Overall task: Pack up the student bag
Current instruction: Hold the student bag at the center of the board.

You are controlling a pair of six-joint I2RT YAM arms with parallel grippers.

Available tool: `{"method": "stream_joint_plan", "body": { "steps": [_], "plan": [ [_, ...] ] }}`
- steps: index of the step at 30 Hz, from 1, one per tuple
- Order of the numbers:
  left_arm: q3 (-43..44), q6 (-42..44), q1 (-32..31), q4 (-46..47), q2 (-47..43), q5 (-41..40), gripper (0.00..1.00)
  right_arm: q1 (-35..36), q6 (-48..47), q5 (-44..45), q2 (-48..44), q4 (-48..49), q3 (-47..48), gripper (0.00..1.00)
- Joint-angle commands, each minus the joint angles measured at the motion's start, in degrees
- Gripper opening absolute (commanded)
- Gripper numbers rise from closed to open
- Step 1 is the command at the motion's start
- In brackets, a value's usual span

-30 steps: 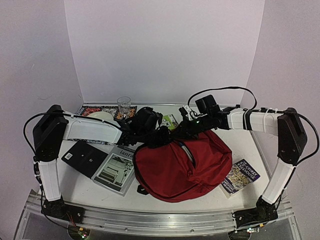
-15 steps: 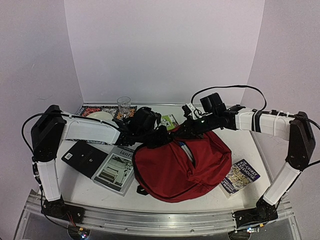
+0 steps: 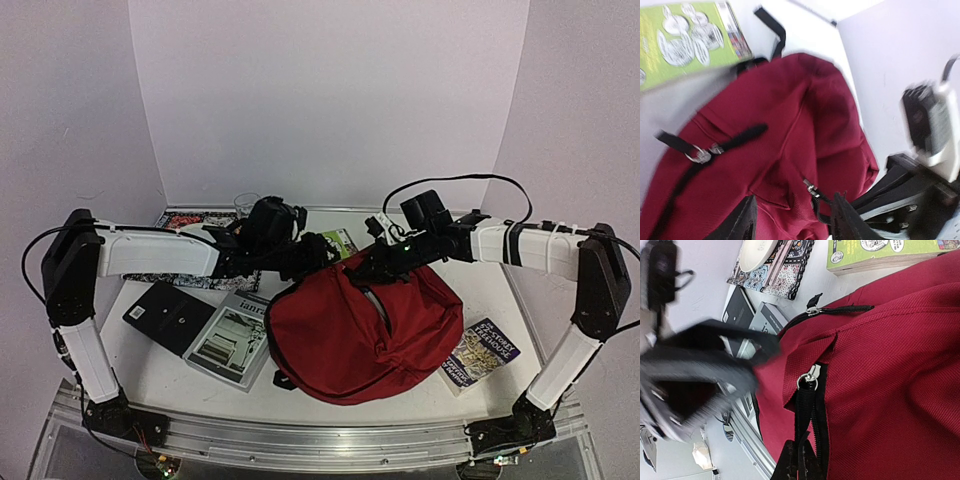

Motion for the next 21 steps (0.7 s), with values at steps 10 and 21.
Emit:
{"method": "stream_joint_plan", "body": {
  "steps": [10, 21],
  "plan": [
    [10.07, 8.67, 5.62, -9.36, 2.56, 5.3, 0.68, 0.38, -2.9, -1.95, -1.15, -4.29, 3.67, 0.0],
    [23.56, 11.59, 6.37, -17.79, 14.77, 16.92, 0.69, 0.38, -4.01, -2.49, -1.57, -5.17, 4.14, 0.0]
  ]
}}
